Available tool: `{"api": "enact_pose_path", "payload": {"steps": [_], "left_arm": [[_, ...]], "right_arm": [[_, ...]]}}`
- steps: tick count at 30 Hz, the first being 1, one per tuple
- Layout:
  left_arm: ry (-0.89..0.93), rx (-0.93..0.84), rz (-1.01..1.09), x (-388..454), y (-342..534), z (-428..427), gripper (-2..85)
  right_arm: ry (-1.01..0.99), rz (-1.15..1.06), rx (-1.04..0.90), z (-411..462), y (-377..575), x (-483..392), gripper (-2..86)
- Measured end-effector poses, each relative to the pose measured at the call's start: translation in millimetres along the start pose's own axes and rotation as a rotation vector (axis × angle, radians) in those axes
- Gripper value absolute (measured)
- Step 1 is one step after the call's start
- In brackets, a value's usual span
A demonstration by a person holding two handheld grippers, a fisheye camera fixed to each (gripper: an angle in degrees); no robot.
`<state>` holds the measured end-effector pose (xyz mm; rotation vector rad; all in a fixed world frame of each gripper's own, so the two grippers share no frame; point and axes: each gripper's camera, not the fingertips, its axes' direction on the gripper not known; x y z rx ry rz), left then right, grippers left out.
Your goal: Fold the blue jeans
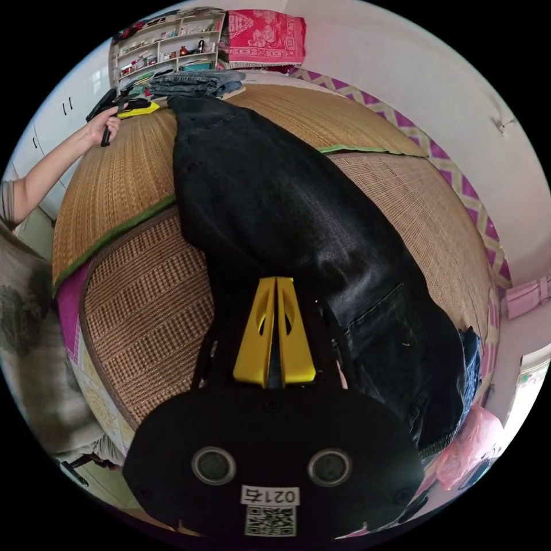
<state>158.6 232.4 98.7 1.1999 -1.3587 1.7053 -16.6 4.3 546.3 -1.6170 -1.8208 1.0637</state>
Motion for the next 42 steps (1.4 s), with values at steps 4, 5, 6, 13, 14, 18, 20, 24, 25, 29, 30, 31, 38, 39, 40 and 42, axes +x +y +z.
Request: {"api": "enact_pose_path", "payload": {"steps": [4, 5, 6, 13, 14, 18, 20, 24, 25, 29, 30, 31, 38, 39, 40, 42], "left_arm": [[-0.001, -0.053, -0.127, -29, -17, 15, 5.1], [0.045, -0.034, -0.134, -34, -22, 14, 10.1], [0.068, -0.024, -0.147, -36, -24, 14, 11.5], [0.131, 0.029, -0.247, -67, -69, 25, 9.9], [0.147, 0.031, -0.259, -74, -75, 24, 6.0], [0.136, 0.010, -0.219, -63, -97, 9, 4.1], [0.132, -0.007, -0.125, -28, -118, -10, 3.8], [0.082, -0.052, 0.051, 63, -147, -42, 3.7], [0.027, -0.077, 0.135, 101, -154, -52, 3.7], [-0.182, -0.127, 0.383, 206, -167, -95, 3.9], [-0.191, -0.133, 0.379, 210, -170, -101, 3.9], [-0.201, -0.158, 0.356, 212, -178, -113, 3.9], [-0.366, -0.289, 0.272, 217, -199, -187, 4.0], [-0.382, -0.305, 0.266, 215, -199, -191, 4.0], [-0.408, -0.332, 0.251, 207, -198, -200, 4.0], [-0.441, -0.338, 0.210, 189, -194, -213, 4.0]], "right_arm": [[-0.007, 0.005, -0.028, -10, 7, 27, -0.6], [0.000, 0.002, -0.028, -13, 11, 34, -0.6], [0.000, 0.008, -0.024, -15, 14, 38, -0.6], [-0.055, 0.164, 0.082, -36, 65, 98, -0.8], [-0.064, 0.200, 0.093, -40, 75, 109, -0.8], [-0.131, 0.280, 0.178, -86, 115, 135, -0.5], [-0.188, 0.333, 0.330, -135, 165, 143, -0.1], [-0.210, 0.395, 0.448, -189, 249, 142, -0.2], [-0.197, 0.422, 0.460, -201, 277, 140, -0.4], [-0.175, 0.544, 0.508, -232, 371, 138, -0.6], [-0.170, 0.561, 0.515, -235, 384, 138, -0.6], [-0.159, 0.593, 0.528, -240, 409, 137, -0.6], [-0.173, 0.664, 0.535, -247, 500, 150, -0.6], [-0.179, 0.663, 0.536, -247, 504, 152, -0.6], [-0.190, 0.657, 0.538, -247, 510, 156, -0.6], [-0.205, 0.641, 0.549, -248, 516, 161, -0.5]]}}
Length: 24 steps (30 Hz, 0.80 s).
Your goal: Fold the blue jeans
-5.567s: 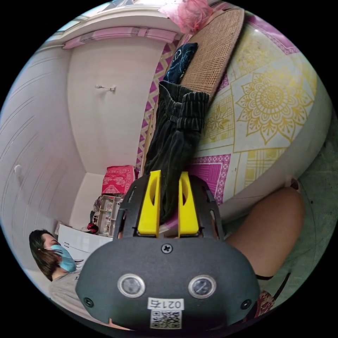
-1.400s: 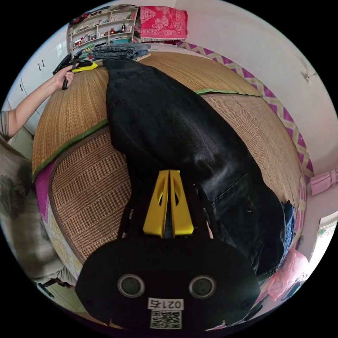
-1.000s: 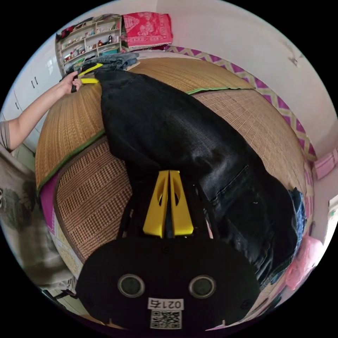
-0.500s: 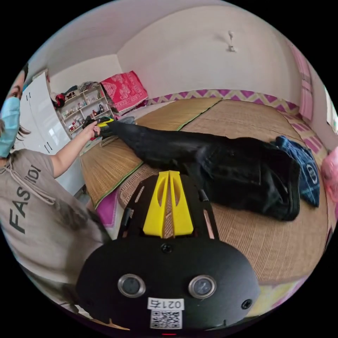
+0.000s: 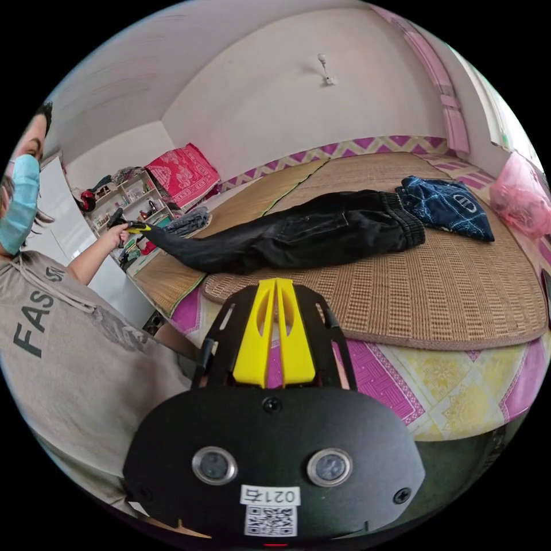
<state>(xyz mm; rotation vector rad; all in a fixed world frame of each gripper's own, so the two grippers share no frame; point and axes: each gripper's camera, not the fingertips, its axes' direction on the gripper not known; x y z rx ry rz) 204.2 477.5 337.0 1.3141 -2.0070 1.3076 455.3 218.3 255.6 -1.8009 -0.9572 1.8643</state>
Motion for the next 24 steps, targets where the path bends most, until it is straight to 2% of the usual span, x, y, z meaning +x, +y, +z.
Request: {"api": "enact_pose_path", "payload": {"steps": [3, 6, 9, 14, 18, 20, 23, 24], "left_arm": [[0.030, 0.039, -0.055, -24, 19, -4, 4.1], [0.107, 0.158, -0.132, -15, 35, -25, 4.0], [0.141, 0.275, -0.060, 52, 38, -63, 4.0], [0.102, 0.350, 0.337, 263, 52, -96, 4.2], [-0.002, 0.309, 0.556, 392, 71, -55, 4.4], [-0.108, 0.220, 0.622, 453, 77, 2, 4.6], [-0.266, 0.011, 0.653, 492, 82, 86, 4.7], [-0.295, 0.020, 0.655, 496, 85, 91, 4.7]], "right_arm": [[-0.031, -0.011, 0.010, -3, 0, 7, -0.5], [-0.054, -0.025, 0.008, -4, -4, 11, -0.5], [-0.077, -0.039, 0.018, -10, -8, 11, -0.6], [-0.099, -0.040, 0.014, -8, -5, 11, -0.6], [-0.083, -0.037, -0.019, 1, 1, 11, -0.6], [-0.106, -0.035, -0.027, 2, 6, 12, -0.6], [-0.117, -0.025, -0.035, 0, 14, 16, -0.6], [-0.118, -0.021, -0.034, -2, 15, 17, -0.6]]}}
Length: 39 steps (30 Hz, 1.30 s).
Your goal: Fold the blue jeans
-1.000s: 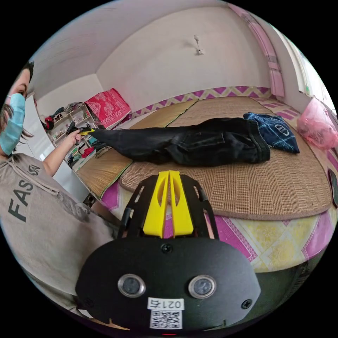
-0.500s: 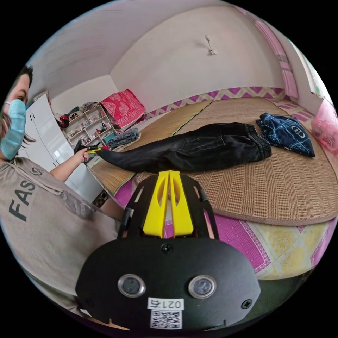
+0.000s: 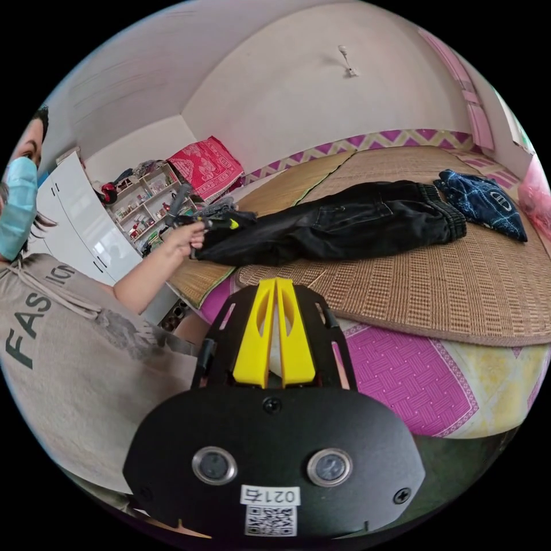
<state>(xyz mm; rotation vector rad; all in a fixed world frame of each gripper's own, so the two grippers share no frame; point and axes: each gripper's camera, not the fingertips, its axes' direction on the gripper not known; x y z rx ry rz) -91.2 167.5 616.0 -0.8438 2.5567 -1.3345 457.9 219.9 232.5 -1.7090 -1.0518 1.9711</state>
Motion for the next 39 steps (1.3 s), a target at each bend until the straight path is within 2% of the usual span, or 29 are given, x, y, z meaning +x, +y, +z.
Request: {"api": "enact_pose_path", "payload": {"steps": [4, 7, 13, 18, 22, 27, 28, 30, 31, 35, 39], "left_arm": [[-0.123, 0.175, -0.008, 22, 0, -71, 4.4], [-0.094, 0.244, 0.022, 41, -6, -110, 4.3], [-0.055, 0.135, -0.014, 64, -44, -95, 4.3], [-0.031, 0.234, -0.026, 69, -59, -144, 4.3], [-0.002, 0.084, 0.006, 83, -78, -107, 5.0], [-0.031, 0.226, -0.019, 80, -84, -149, 4.8], [-0.026, 0.201, -0.002, 82, -89, -145, 4.9], [-0.009, 0.035, 0.030, 86, -97, -112, 5.3], [-0.033, 0.130, 0.040, 86, -88, -117, 5.5], [-0.045, 0.177, 0.092, 81, -72, -121, 6.2], [0.099, 0.351, 0.123, 51, -36, -140, 6.2]], "right_arm": [[0.000, 0.024, 0.009, -14, 12, 10, -0.6], [0.011, 0.044, 0.007, -19, 20, 20, -0.6], [-0.034, 0.082, 0.012, -17, 23, 40, -0.6], [-0.024, 0.068, 0.018, -23, 23, 41, -0.6], [-0.041, 0.101, 0.008, -25, 27, 54, -0.6], [-0.062, 0.115, 0.034, -35, 25, 62, -0.6], [-0.059, 0.119, 0.032, -37, 25, 63, -0.6], [-0.065, 0.128, 0.026, -38, 25, 67, -0.5], [-0.070, 0.132, 0.021, -38, 25, 69, -0.4], [-0.027, 0.129, 0.043, -50, 17, 76, 1.0], [0.000, 0.286, 0.153, -74, 5, 116, 7.9]]}}
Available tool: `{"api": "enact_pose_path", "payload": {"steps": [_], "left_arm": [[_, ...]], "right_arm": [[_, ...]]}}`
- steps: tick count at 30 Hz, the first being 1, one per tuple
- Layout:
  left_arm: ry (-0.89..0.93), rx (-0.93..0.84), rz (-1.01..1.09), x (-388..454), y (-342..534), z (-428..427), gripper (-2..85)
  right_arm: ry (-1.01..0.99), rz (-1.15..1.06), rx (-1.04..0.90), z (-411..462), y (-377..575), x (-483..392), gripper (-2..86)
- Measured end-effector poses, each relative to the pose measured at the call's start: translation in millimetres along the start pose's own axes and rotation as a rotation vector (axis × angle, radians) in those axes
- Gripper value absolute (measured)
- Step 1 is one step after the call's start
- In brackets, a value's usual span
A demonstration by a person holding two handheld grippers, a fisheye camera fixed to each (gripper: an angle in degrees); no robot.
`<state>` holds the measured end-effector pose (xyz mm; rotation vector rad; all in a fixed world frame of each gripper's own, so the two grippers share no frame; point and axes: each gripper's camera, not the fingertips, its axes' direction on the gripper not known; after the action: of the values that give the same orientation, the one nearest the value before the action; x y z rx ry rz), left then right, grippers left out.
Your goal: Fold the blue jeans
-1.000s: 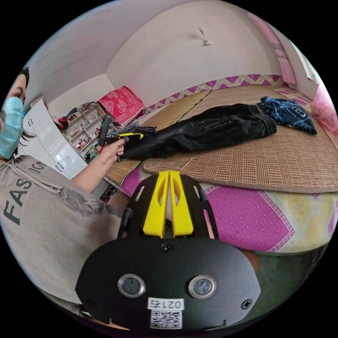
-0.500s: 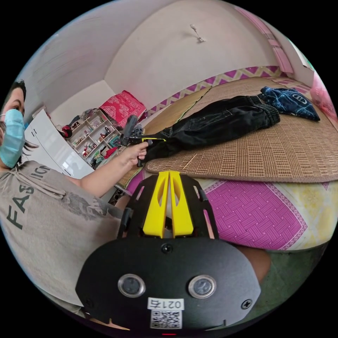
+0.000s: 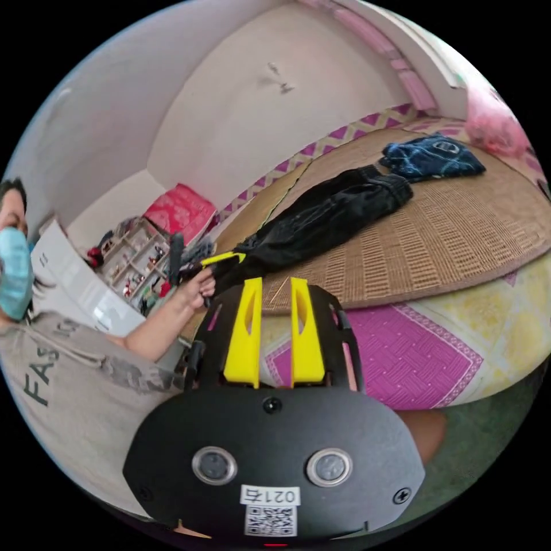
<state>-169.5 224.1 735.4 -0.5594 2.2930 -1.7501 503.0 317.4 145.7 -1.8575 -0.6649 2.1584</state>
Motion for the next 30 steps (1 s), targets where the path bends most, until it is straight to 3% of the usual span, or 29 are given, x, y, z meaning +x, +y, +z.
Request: {"api": "enact_pose_path", "payload": {"steps": [5, 7, 10, 15, 21, 24, 30], "left_arm": [[0.367, 0.129, -0.144, -78, 55, -19, 0.8], [0.413, 0.179, -0.204, -101, 74, -22, -0.3], [0.404, 0.198, -0.280, -130, 96, -19, -0.8], [0.389, 0.191, -0.323, -152, 127, -8, -0.9], [0.358, 0.169, -0.391, -178, 188, -4, -0.9], [0.343, 0.182, -0.432, -196, 230, -13, -0.9], [0.320, 0.229, -0.521, -218, 309, -32, -0.9]], "right_arm": [[-0.055, 0.308, 0.121, -3, -54, 80, 11.4], [-0.047, 0.389, 0.131, 8, -71, 97, 12.3], [0.028, 0.529, 0.154, 28, -93, 114, 12.8], [-0.025, 0.655, 0.213, 56, -123, 106, 12.9], [-0.122, 0.776, 0.233, 91, -155, 88, 7.3], [-0.043, 0.574, 0.230, 86, -199, 4, 6.3], [0.238, -0.252, 0.067, 166, -262, -356, 6.1]]}}
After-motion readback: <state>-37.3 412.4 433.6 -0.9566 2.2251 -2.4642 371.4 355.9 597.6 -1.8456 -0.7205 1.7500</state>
